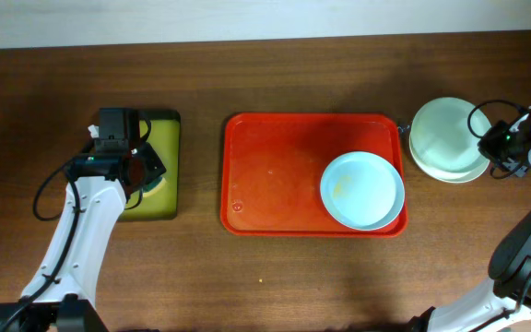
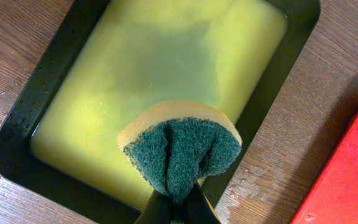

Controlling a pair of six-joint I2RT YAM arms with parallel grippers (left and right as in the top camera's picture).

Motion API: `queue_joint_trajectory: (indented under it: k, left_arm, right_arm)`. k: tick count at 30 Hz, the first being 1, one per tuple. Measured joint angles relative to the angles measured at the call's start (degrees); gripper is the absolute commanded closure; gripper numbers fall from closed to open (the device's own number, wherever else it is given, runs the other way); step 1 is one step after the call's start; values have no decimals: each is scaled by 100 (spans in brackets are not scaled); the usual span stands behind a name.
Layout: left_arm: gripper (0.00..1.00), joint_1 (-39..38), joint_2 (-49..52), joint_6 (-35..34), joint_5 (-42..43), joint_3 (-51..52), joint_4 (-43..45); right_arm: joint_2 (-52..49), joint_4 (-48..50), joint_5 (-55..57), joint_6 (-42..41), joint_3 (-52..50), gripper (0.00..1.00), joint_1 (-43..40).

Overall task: Clean dirty plates on tray and stack at the side
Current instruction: 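Reach the right gripper to the pale blue plate, grip its rim, pull it inward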

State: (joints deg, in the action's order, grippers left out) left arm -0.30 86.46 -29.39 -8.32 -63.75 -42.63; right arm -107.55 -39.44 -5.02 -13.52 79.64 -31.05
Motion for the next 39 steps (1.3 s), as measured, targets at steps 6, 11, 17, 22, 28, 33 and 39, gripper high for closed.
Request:
queue_joint_trajectory:
  k: [6, 11, 17, 22, 28, 33, 39]
  left_arm:
    - [100, 0, 0, -2, 0, 0, 13]
    - [100, 0, 0, 0, -2, 0, 15]
    - [100, 0, 0, 0, -2, 0, 15]
    - [100, 0, 0, -2, 0, 0, -4]
    - [100, 0, 0, 0, 0, 0, 11]
    - [100, 0, 0, 0, -2, 0, 11]
    - [100, 0, 0, -2, 0, 0, -4]
  right_arm:
    - [164, -461, -603, -24, -2, 48, 0]
    - [1987, -1928, -1550, -319, 20, 1, 286]
    - [2629, -2424, -1377, -229, 28, 1, 2629]
    - [1541, -2656, 85, -640, 37, 15, 3300]
    - [-188, -2944, 437, -756, 44, 32, 3187]
    - [-437, -3364, 717, -1609, 28, 17, 3187]
    - [1152, -1604, 289, -1478, -2245, 11, 2892]
